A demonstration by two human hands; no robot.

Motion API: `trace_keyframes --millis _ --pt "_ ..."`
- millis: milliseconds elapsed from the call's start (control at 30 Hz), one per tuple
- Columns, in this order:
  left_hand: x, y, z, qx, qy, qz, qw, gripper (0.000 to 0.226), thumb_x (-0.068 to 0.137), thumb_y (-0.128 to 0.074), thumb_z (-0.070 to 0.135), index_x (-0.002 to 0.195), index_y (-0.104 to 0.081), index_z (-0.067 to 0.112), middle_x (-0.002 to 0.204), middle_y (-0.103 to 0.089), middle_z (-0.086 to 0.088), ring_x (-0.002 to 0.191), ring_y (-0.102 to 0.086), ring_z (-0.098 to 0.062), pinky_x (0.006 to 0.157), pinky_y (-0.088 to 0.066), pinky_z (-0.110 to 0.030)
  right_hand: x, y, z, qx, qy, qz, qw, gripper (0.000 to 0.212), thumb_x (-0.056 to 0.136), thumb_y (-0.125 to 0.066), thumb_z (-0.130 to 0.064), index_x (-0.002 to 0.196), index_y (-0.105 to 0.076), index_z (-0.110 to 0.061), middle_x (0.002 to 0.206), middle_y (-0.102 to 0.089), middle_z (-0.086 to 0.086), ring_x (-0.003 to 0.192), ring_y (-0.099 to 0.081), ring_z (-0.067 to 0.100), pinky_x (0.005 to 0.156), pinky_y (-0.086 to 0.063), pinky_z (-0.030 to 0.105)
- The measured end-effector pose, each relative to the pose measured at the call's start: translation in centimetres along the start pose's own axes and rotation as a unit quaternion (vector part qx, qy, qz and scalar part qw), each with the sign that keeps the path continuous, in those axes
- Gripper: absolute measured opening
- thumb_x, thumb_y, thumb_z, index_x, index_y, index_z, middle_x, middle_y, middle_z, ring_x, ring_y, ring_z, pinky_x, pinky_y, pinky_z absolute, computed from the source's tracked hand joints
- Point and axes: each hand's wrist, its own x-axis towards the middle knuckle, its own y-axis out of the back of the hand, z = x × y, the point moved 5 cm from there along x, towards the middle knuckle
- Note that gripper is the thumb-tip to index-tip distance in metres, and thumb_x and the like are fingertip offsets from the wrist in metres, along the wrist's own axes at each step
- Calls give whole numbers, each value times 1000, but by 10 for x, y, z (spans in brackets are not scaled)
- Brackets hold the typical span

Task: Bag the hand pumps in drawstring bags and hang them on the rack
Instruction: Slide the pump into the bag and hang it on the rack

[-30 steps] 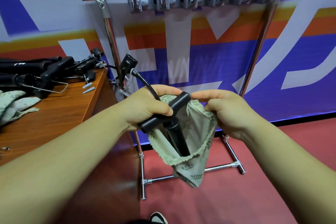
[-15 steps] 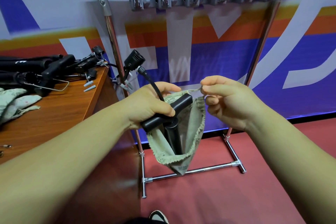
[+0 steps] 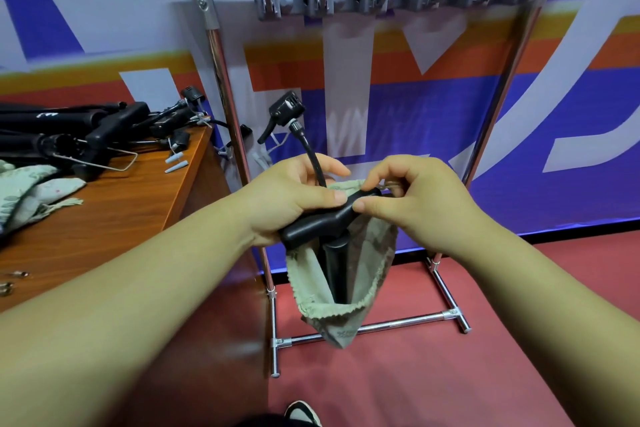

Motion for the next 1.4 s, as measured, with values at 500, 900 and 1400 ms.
trace_keyframes --millis 500,900,1400 --pt "-3 -3 9 -77 -29 32 996 22 88 -70 -2 97 -58 14 78 -66 -6 68 -66 -20 68 -58 -33 -2 10 -3 -50 52 -2 997 37 66 -84 -45 99 -65 -43 96 -61 -16 89 -55 1 77 -40 12" --pt "0 -1 3 -102 -27 15 994 20 79 -72 3 92 -62 14 85 -66 -11 73 -66 -23 75 -58 -37 -1 -1 -3 79 62 -47 994 36 78 -80 -3 93 -66 -33 75 -53 -6 70 -56 22 69 -53 39" --pt "2 6 -9 -97 54 63 992 9 95 -64 21 102 -67 20 88 -71 -2 67 -64 -11 79 -47 -36 3 23 2 134 -8 112 985 32 76 -83 -3 84 -72 -32 72 -66 -14 65 -60 3 64 -49 21"
